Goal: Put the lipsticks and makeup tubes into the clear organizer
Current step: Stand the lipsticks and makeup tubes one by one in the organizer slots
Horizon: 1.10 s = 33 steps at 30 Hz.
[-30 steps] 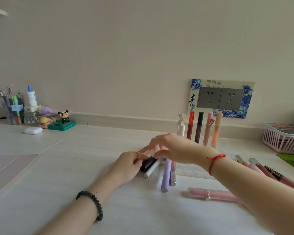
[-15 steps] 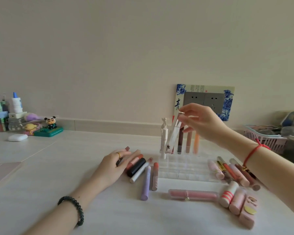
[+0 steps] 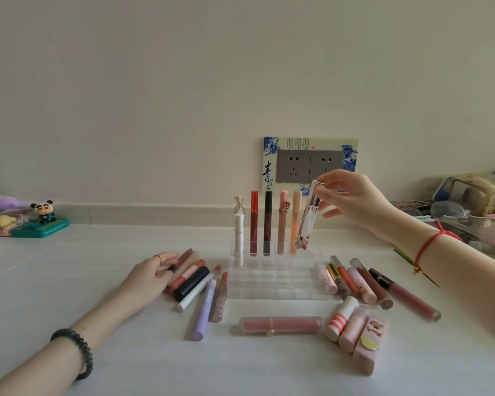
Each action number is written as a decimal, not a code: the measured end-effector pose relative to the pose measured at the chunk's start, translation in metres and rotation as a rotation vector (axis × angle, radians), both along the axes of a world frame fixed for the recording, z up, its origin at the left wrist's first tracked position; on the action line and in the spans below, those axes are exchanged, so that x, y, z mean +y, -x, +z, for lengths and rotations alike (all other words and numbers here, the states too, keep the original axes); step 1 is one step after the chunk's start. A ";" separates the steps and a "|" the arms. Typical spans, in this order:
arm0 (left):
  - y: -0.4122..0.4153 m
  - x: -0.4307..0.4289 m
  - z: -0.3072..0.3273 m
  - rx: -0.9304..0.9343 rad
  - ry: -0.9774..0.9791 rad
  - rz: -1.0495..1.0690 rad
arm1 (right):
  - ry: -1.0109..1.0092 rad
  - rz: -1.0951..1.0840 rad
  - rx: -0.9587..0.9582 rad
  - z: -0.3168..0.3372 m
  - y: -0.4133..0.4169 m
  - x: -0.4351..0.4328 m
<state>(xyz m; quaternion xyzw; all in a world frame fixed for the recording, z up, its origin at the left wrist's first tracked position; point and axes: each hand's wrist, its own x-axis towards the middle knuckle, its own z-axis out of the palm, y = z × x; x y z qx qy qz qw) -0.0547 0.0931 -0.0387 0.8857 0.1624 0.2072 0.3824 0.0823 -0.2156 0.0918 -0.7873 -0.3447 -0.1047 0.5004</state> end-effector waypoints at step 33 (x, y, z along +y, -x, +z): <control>-0.095 -0.179 0.068 0.052 0.185 -0.456 | 0.115 -0.055 -0.016 -0.032 -0.054 0.010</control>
